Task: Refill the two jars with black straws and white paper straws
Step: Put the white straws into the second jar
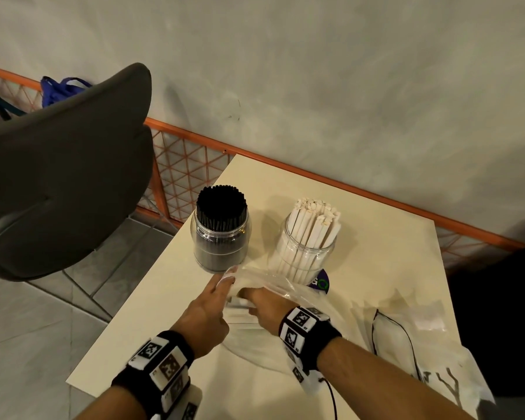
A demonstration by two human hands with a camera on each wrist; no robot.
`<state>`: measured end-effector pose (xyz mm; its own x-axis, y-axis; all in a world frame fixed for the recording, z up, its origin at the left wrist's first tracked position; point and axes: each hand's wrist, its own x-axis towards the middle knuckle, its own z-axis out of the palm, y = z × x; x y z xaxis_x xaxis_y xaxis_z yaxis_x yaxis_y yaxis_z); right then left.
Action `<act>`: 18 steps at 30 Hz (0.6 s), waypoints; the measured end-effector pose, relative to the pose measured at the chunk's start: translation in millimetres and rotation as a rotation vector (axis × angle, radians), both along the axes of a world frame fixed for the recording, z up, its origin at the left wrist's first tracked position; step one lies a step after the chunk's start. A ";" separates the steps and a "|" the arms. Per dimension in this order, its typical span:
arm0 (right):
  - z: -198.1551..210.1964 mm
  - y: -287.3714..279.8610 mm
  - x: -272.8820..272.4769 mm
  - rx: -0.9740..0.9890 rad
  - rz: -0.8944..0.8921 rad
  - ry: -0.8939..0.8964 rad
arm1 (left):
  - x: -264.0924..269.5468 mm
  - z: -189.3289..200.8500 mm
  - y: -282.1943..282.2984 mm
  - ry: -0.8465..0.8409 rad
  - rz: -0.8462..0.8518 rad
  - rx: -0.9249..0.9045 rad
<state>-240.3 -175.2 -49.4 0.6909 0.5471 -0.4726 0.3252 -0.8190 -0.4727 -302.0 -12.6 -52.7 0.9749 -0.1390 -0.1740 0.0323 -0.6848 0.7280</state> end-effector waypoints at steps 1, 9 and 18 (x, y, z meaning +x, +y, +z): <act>2.1 -5.6 -1.5 0.027 -0.020 -0.034 | 0.8 0.2 0.5 0.003 -0.002 -0.006; 11.8 -27.8 -11.2 0.229 -0.039 -0.098 | 3.8 -3.0 1.9 0.028 0.012 0.010; 17.0 -29.7 -23.1 0.658 -0.356 -0.025 | 4.1 -0.1 -0.1 0.018 -0.008 0.007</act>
